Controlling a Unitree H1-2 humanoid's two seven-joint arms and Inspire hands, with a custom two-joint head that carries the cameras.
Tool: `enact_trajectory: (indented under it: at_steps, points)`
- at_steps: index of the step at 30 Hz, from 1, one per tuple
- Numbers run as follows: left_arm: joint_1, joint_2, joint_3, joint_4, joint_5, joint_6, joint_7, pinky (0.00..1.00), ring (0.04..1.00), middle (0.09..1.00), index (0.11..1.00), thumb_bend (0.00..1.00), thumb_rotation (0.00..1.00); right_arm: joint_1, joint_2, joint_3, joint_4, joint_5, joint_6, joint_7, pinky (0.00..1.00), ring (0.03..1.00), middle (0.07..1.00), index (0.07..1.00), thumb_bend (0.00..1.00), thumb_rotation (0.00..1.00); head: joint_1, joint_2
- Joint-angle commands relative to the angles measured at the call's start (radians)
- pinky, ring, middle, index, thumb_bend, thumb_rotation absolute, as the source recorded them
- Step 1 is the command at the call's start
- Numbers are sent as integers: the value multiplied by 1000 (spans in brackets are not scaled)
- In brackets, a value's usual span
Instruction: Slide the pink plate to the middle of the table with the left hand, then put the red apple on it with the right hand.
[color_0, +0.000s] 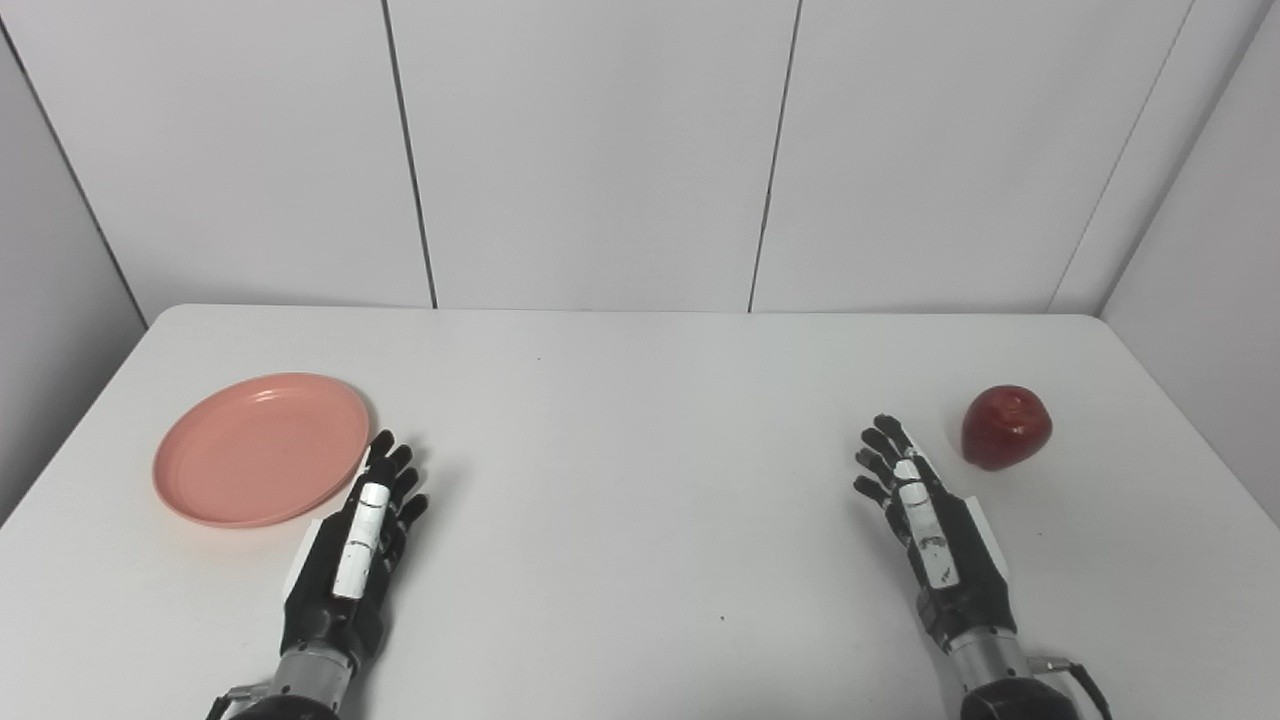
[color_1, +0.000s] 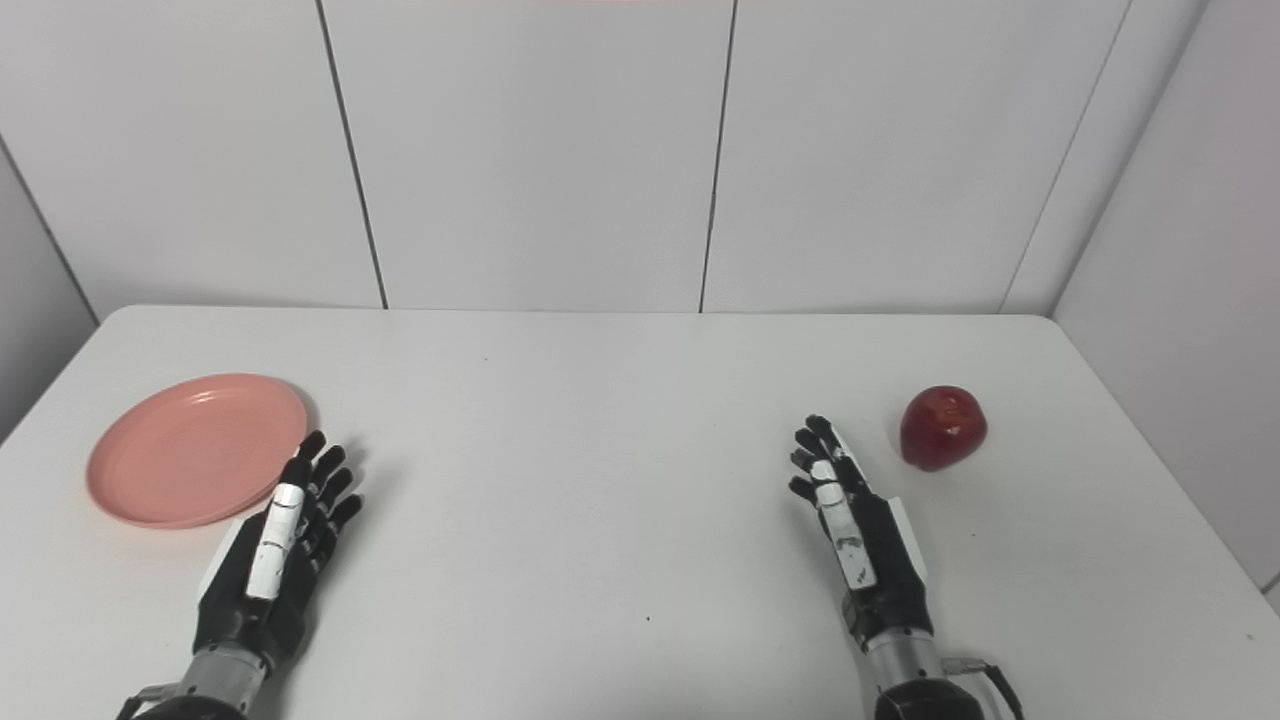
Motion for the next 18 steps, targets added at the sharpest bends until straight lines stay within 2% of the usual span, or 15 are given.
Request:
enact_trajectory:
  at_steps: [1,18]
  points:
    - [20,-8,-3,-5,-6,-7,-10,1000,1000,1000,1000,764,851,10,7,-2,47,10,-52,4,877,907,917,926,830,921,2,0]
    - [18,-10,-1,-1,-10,-13,-11,1000,1000,1000,1000,768,837,12,5,1,37,8,-40,5,869,908,917,927,821,925,2,7]
